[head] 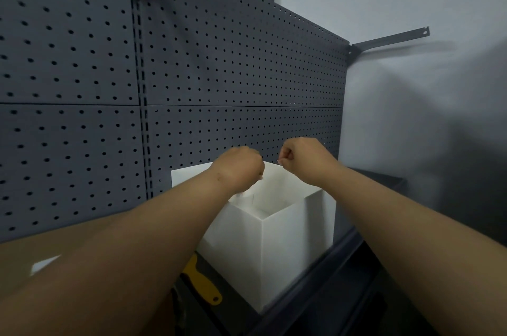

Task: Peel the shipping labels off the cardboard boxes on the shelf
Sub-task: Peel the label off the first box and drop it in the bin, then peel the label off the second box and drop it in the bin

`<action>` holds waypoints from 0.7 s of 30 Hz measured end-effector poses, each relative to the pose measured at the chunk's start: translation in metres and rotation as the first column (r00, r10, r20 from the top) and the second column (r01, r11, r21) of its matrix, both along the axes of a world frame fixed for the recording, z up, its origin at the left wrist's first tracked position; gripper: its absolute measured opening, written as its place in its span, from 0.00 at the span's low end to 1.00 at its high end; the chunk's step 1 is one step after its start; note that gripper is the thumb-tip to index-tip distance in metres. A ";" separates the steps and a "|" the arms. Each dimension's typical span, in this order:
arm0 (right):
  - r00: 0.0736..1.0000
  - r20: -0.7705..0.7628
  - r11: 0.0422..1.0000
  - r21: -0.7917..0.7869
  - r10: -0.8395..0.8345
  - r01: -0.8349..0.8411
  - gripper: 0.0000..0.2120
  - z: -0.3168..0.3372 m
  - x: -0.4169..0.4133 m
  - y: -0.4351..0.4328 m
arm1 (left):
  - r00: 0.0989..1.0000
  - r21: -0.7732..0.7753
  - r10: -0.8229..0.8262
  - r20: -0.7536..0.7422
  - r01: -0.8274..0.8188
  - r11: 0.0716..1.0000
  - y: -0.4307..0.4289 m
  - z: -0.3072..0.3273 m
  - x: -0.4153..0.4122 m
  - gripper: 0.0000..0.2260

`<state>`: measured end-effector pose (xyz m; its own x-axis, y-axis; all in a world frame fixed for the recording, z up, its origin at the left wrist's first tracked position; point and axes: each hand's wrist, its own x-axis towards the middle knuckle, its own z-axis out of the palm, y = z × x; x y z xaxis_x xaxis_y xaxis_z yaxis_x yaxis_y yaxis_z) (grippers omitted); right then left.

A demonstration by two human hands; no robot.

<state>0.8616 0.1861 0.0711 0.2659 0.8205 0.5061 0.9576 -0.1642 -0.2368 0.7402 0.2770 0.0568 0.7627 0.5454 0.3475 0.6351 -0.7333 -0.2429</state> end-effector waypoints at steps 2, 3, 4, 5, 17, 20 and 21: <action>1.000 -0.004 1.000 0.000 0.005 -0.005 0.09 0.000 -0.001 -0.002 | 0.998 -0.019 0.017 0.056 -0.016 1.000 -0.001 0.000 -0.001 0.07; 1.000 -0.005 1.000 0.000 0.007 -0.007 0.08 0.000 -0.001 -0.002 | 0.998 -0.013 0.019 0.065 -0.018 1.000 -0.001 0.000 -0.001 0.06; 1.000 -0.006 1.000 0.000 0.008 -0.008 0.08 0.000 -0.002 -0.003 | 0.998 -0.001 0.007 0.065 -0.007 1.000 -0.002 0.000 -0.002 0.07; 1.000 -0.007 1.000 0.000 0.009 -0.009 0.08 0.000 -0.002 -0.005 | 0.999 0.001 0.000 0.054 0.000 1.000 -0.002 0.000 -0.003 0.10; 0.993 -0.017 0.993 -0.021 0.119 -0.119 0.10 0.003 -0.036 -0.016 | 0.989 0.162 0.138 0.045 -0.144 0.976 -0.028 0.012 -0.061 0.14; 0.980 -0.038 0.980 -0.010 0.198 -0.198 0.11 0.002 -0.063 -0.016 | 0.972 0.149 0.226 0.065 -0.234 0.961 -0.034 0.012 -0.097 0.13; 0.972 -0.041 0.973 -0.004 0.232 -0.232 0.11 0.001 -0.074 -0.016 | 0.964 0.139 0.257 0.067 -0.264 0.954 -0.038 0.011 -0.110 0.13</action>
<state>0.7879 0.1705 0.0717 0.0872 0.8663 0.4918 0.9596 0.0595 -0.2750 0.6298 0.2394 0.0677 0.5812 0.6638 0.4707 0.8129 -0.4996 -0.2992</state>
